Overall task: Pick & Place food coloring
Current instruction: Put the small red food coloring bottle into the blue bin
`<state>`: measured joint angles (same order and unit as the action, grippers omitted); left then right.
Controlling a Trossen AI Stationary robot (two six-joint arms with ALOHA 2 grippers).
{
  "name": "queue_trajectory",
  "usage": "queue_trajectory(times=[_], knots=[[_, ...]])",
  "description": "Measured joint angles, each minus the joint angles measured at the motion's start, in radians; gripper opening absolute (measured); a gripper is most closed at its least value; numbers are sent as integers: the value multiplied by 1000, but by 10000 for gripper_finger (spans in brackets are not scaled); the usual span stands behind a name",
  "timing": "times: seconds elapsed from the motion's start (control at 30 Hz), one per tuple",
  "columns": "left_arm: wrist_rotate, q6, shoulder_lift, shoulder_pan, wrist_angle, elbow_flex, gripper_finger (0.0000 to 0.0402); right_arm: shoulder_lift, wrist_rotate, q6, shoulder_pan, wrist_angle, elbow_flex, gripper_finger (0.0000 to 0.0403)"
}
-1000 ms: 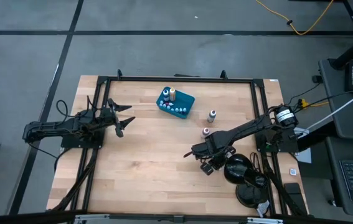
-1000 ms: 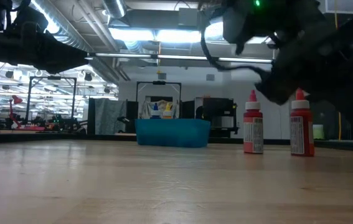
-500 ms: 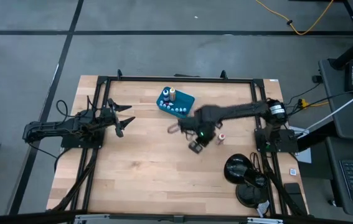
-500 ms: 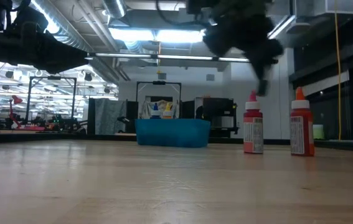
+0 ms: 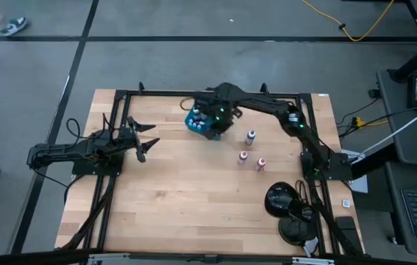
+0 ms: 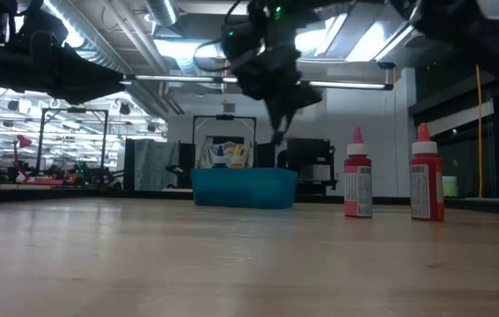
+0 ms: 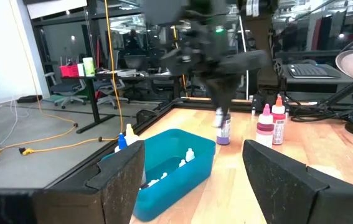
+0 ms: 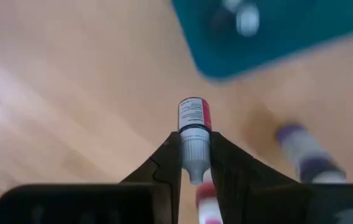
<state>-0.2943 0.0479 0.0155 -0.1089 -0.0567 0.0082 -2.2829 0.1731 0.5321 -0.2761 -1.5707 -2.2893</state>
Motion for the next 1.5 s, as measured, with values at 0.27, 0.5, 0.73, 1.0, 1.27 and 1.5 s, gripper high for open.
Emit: queue_trajectory(times=[0.27,0.5,0.73,1.0,1.27,1.5], knots=[[2,0,0,0,0,0,267,-84,15,-7,-52,37,-38,71],[1,0,0,0,0,0,267,-123,-18,-21,-57,60,-37,73],[1,0,0,0,0,0,267,-165,-23,-40,-57,60,-37,74],[1,0,0,0,0,0,267,-199,-49,-56,-57,61,-37,74],[0,0,0,0,0,0,267,-233,-49,-69,-57,62,-37,78],[0,0,0,0,0,0,267,-232,-33,-75,-57,65,-36,79]])
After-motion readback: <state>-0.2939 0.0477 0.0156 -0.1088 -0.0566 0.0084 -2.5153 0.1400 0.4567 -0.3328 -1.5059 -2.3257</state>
